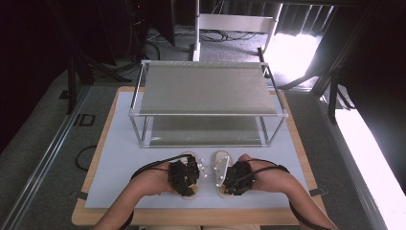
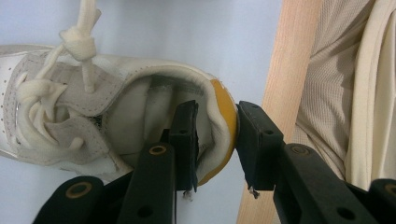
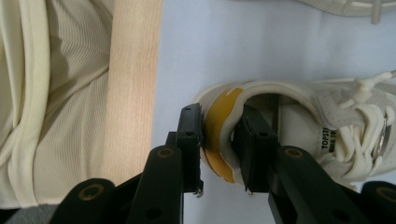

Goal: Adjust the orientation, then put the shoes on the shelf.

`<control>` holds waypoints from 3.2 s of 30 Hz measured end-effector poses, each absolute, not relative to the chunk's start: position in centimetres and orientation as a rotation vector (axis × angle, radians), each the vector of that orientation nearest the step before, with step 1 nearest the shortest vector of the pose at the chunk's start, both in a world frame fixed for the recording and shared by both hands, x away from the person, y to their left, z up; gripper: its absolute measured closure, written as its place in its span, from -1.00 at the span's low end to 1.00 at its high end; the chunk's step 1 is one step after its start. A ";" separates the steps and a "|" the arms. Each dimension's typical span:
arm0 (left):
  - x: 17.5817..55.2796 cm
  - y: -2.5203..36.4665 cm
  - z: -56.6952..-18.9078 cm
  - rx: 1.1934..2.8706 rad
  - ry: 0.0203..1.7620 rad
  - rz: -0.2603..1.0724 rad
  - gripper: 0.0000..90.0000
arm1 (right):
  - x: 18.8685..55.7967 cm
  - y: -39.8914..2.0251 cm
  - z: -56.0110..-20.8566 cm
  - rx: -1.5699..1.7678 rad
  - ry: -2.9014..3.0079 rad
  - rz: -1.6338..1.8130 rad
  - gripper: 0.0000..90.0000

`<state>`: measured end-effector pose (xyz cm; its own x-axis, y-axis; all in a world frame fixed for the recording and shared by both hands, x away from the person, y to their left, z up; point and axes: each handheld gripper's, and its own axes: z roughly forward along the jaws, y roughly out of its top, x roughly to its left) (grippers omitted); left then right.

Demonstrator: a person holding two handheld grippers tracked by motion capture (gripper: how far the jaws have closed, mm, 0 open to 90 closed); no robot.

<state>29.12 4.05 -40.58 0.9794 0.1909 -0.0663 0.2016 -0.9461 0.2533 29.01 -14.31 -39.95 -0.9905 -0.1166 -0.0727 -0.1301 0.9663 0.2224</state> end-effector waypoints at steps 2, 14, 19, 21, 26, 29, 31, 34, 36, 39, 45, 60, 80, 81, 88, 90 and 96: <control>29.2 4.1 -40.6 2.867 0.283 -0.062 0.52 | 29.2 -14.4 -40.0 -0.153 3.070 0.368 0.58; 29.2 4.1 -41.0 2.855 0.276 -0.085 0.53 | 29.5 -13.8 -41.0 -0.137 3.101 0.369 0.56; 29.3 4.3 -40.8 2.790 0.235 -0.122 0.65 | 29.2 -14.0 -40.7 -0.152 3.075 0.340 0.56; 29.3 4.2 -40.7 2.789 0.226 -0.110 0.66 | 29.2 -14.2 -40.6 -0.145 3.065 0.334 0.56; 29.7 4.2 -40.2 2.721 0.196 -0.033 0.66 | 29.5 -15.2 -40.0 -0.129 3.032 0.338 0.56; 30.0 4.1 -39.7 2.693 0.167 0.009 0.66 | 29.9 -15.9 -39.7 -0.101 3.014 0.348 0.56; 30.2 3.8 -39.5 2.693 0.155 0.024 0.66 | 30.1 -16.4 -39.3 -0.075 3.002 0.363 0.56; 30.3 3.1 -39.6 2.710 0.073 0.090 0.66 | 30.5 -17.1 -38.9 -0.049 2.972 0.391 0.56; 30.3 2.5 -39.6 2.732 0.026 0.145 0.65 | 30.9 -17.6 -38.8 -0.029 2.954 0.390 0.56; 30.6 1.7 -39.7 2.733 -0.031 0.181 0.66 | 31.4 -18.3 -38.7 0.004 2.931 0.372 0.56; 32.2 0.4 -39.3 2.697 -0.017 0.191 0.66 | 32.4 -19.5 -38.5 0.048 2.910 0.385 0.56; 37.5 -2.9 -39.5 2.562 -0.103 0.249 0.67 | 35.8 -21.3 -37.8 0.052 2.813 0.512 0.55; 40.2 -4.8 -42.1 2.525 -0.145 0.247 0.58 | 38.8 -22.4 -40.6 0.072 2.810 0.559 0.43; 40.0 -4.8 -42.1 2.521 -0.135 0.278 0.53 | 38.7 -22.5 -40.5 0.077 2.800 0.562 0.40; 39.4 -4.4 -41.1 2.456 0.205 0.429 0.08 | 38.4 -23.2 -38.9 0.313 2.680 0.664 0.15; 39.1 -4.2 -40.7 2.409 0.274 0.504 -0.12 | 38.1 -23.7 -38.3 0.365 2.651 0.732 0.17; 37.7 -3.3 -39.6 2.298 0.416 0.444 -0.09 | 36.5 -24.4 -38.0 0.438 2.565 0.845 0.27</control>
<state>37.65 -3.32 -39.60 0.8872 0.4207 0.1896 0.1620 -0.6687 0.7256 36.48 -24.42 -37.98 -0.8698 0.4095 -0.2753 0.1659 0.7681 0.6185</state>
